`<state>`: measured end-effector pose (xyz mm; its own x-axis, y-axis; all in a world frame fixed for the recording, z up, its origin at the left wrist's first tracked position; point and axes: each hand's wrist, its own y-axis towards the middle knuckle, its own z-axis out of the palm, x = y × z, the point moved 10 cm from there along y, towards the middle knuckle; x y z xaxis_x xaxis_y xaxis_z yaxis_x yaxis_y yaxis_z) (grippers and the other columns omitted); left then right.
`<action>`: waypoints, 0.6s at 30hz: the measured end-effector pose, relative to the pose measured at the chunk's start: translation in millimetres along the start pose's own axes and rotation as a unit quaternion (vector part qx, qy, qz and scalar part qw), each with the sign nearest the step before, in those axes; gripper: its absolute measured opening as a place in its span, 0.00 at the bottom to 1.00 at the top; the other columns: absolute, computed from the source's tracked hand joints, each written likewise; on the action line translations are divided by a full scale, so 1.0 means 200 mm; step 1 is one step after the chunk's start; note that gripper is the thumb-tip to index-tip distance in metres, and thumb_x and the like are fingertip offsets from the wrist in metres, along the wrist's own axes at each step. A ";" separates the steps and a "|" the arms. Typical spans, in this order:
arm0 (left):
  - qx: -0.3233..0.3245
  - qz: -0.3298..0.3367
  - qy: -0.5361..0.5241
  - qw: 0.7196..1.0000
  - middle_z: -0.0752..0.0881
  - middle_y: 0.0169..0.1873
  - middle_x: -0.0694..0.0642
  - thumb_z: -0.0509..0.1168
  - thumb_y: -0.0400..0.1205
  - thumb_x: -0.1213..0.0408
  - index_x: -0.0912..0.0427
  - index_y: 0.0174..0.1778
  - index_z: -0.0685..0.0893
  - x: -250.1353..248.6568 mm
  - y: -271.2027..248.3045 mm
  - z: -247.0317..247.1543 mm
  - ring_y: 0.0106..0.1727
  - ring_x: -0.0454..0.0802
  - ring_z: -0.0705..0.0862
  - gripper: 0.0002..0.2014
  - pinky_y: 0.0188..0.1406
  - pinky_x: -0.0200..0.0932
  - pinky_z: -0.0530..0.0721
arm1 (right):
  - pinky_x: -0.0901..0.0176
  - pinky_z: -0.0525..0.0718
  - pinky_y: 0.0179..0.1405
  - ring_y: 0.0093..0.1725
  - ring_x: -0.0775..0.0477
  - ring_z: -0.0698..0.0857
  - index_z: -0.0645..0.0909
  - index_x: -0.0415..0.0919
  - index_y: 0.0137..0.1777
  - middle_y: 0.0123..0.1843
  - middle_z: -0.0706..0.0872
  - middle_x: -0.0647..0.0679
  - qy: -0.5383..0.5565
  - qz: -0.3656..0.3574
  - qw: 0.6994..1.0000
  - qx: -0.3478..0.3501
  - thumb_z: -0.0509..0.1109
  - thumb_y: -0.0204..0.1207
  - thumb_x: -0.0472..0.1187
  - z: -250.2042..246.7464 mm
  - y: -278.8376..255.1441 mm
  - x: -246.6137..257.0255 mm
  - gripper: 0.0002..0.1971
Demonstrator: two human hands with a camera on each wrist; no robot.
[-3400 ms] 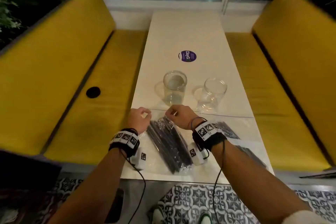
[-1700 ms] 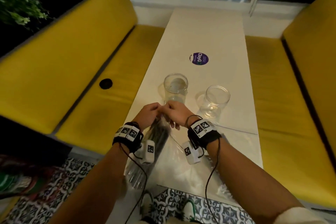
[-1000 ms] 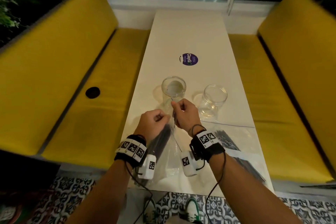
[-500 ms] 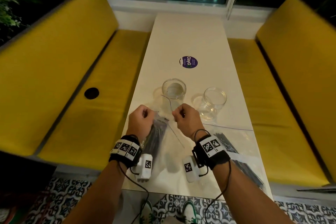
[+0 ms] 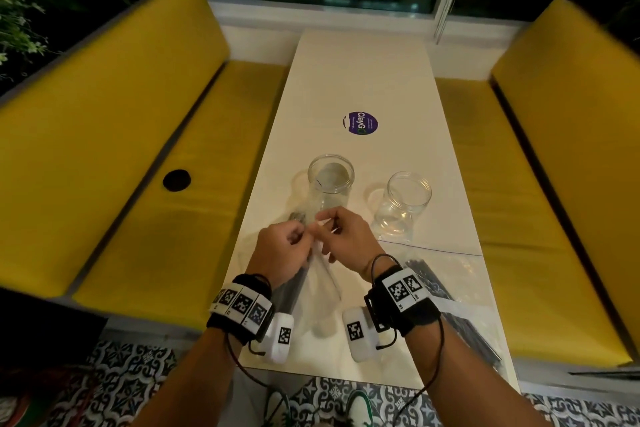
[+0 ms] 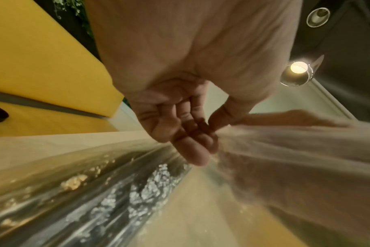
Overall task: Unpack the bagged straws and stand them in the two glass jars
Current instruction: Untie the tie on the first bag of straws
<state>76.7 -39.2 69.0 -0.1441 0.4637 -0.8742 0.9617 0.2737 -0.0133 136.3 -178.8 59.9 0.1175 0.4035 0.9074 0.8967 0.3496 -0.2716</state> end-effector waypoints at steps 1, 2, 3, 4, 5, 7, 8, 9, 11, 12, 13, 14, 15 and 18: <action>-0.016 0.011 -0.001 1.000 0.89 0.25 0.55 0.71 0.88 0.67 0.62 0.36 0.87 -0.01 0.00 -0.02 0.25 0.44 0.87 0.13 0.31 0.35 0.84 | 0.55 0.88 0.29 0.33 0.43 0.90 0.85 0.44 0.58 0.44 0.92 0.41 -0.017 0.015 1.000 0.016 0.77 0.81 0.51 0.02 -0.01 -0.01 0.13; -0.029 0.019 -0.003 0.999 0.88 0.25 0.55 0.70 0.88 0.68 0.63 0.37 0.87 -0.01 -0.01 -0.04 0.24 0.42 0.87 0.12 0.29 0.31 0.83 | 0.56 0.89 0.29 0.33 0.43 0.91 0.86 0.44 0.56 0.42 0.93 0.42 -0.027 0.025 0.999 0.025 0.76 0.81 0.50 0.03 -0.02 -0.02 0.11; -0.038 0.017 -0.003 0.999 0.88 0.25 0.55 0.69 0.89 0.67 0.63 0.39 0.87 0.00 -0.01 -0.05 0.23 0.39 0.86 0.12 0.27 0.31 0.82 | 0.56 0.90 0.30 0.31 0.45 0.90 0.86 0.42 0.53 0.40 0.93 0.43 -0.032 0.029 0.999 0.032 0.75 0.82 0.45 0.03 -0.03 -0.02 0.07; -0.048 0.005 -0.003 0.999 0.89 0.27 0.57 0.68 0.91 0.66 0.64 0.41 0.87 0.01 -0.01 -0.06 0.23 0.38 0.85 0.12 0.25 0.32 0.82 | 0.58 0.90 0.30 0.30 0.49 0.89 0.87 0.41 0.51 0.38 0.93 0.44 -0.037 0.031 0.998 0.037 0.73 0.83 0.40 0.03 -0.04 -0.02 0.04; -0.059 -0.017 -0.005 0.998 0.89 0.28 0.57 0.66 0.92 0.64 0.63 0.43 0.86 0.04 -0.01 -0.07 0.23 0.38 0.85 0.12 0.24 0.32 0.83 | 0.59 0.90 0.30 0.28 0.51 0.88 0.87 0.39 0.49 0.37 0.93 0.44 -0.048 0.031 0.998 0.035 0.70 0.83 0.35 0.03 -0.04 -0.03 0.04; -0.076 -0.064 -0.035 0.994 0.90 0.32 0.57 0.63 0.93 0.61 0.63 0.47 0.85 0.10 -0.01 -0.11 0.24 0.39 0.86 0.13 0.26 0.34 0.84 | 0.59 0.90 0.30 0.28 0.51 0.88 0.87 0.35 0.48 0.38 0.94 0.42 -0.043 0.038 0.998 0.009 0.68 0.82 0.33 -0.01 -0.05 -0.03 0.06; -0.079 -0.072 -0.048 0.993 0.90 0.34 0.56 0.62 0.94 0.60 0.63 0.48 0.84 0.12 0.00 -0.12 0.25 0.40 0.87 0.13 0.27 0.36 0.85 | 0.56 0.91 0.30 0.29 0.49 0.88 0.87 0.33 0.48 0.39 0.94 0.41 -0.019 0.047 0.999 -0.002 0.68 0.82 0.35 -0.03 -0.05 -0.03 0.07; -0.077 -0.064 -0.047 0.994 0.91 0.35 0.56 0.62 0.93 0.60 0.62 0.49 0.84 0.10 -0.01 -0.13 0.27 0.42 0.88 0.11 0.28 0.36 0.86 | 0.53 0.92 0.30 0.30 0.47 0.88 0.87 0.31 0.48 0.40 0.94 0.40 0.012 0.060 0.998 0.002 0.70 0.82 0.37 -0.03 -0.05 -0.03 0.08; -0.063 -0.022 -0.035 0.997 0.92 0.37 0.54 0.66 0.92 0.63 0.61 0.50 0.85 0.06 -0.01 -0.12 0.32 0.44 0.91 0.08 0.31 0.35 0.89 | 0.52 0.90 0.28 0.31 0.46 0.88 0.87 0.29 0.50 0.39 0.93 0.40 0.048 0.076 0.995 0.037 0.74 0.81 0.46 0.02 -0.06 0.00 0.16; -0.055 -0.004 -0.040 0.998 0.92 0.37 0.53 0.68 0.91 0.65 0.62 0.50 0.86 0.04 -0.02 -0.11 0.34 0.43 0.92 0.06 0.33 0.36 0.90 | 0.53 0.89 0.26 0.31 0.47 0.88 0.88 0.29 0.49 0.37 0.92 0.41 0.035 0.070 0.996 0.050 0.76 0.80 0.52 0.05 -0.06 0.02 0.21; -0.049 0.003 -0.051 0.997 0.93 0.37 0.53 0.68 0.90 0.67 0.64 0.50 0.87 0.03 -0.03 -0.10 0.35 0.42 0.92 0.05 0.33 0.36 0.91 | 0.54 0.89 0.26 0.30 0.47 0.88 0.87 0.29 0.49 0.36 0.91 0.42 0.008 0.052 0.997 0.052 0.77 0.80 0.54 0.07 -0.06 0.05 0.22; -0.042 -0.001 -0.071 0.997 0.93 0.37 0.53 0.69 0.90 0.69 0.65 0.50 0.88 0.04 -0.04 -0.09 0.35 0.41 0.93 0.05 0.34 0.36 0.90 | 0.52 0.91 0.26 0.29 0.48 0.88 0.87 0.30 0.48 0.35 0.90 0.42 -0.016 0.027 0.999 0.044 0.76 0.81 0.52 0.08 -0.05 0.08 0.20; -0.034 -0.012 -0.097 0.995 0.93 0.37 0.54 0.68 0.90 0.69 0.66 0.51 0.88 0.06 -0.03 -0.09 0.35 0.43 0.93 0.05 0.36 0.37 0.90 | 0.49 0.93 0.28 0.28 0.48 0.88 0.86 0.30 0.47 0.34 0.90 0.41 -0.035 0.004 0.999 0.033 0.75 0.83 0.47 0.08 -0.05 0.11 0.17; -0.024 -0.054 -0.169 0.984 0.95 0.41 0.62 0.67 0.91 0.68 0.66 0.51 0.88 0.11 -0.04 -0.09 0.41 0.57 0.95 0.07 0.45 0.53 0.94 | 0.46 0.93 0.31 0.28 0.43 0.89 0.83 0.34 0.46 0.37 0.92 0.38 -0.051 -0.015 0.999 -0.005 0.69 0.87 0.39 0.05 -0.05 0.10 0.10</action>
<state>62.2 -16.7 58.2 -0.1511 0.1261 -0.9805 0.9320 0.3487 -0.0987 125.5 -166.5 76.8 0.0467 0.4779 0.8772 0.9032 0.3549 -0.2415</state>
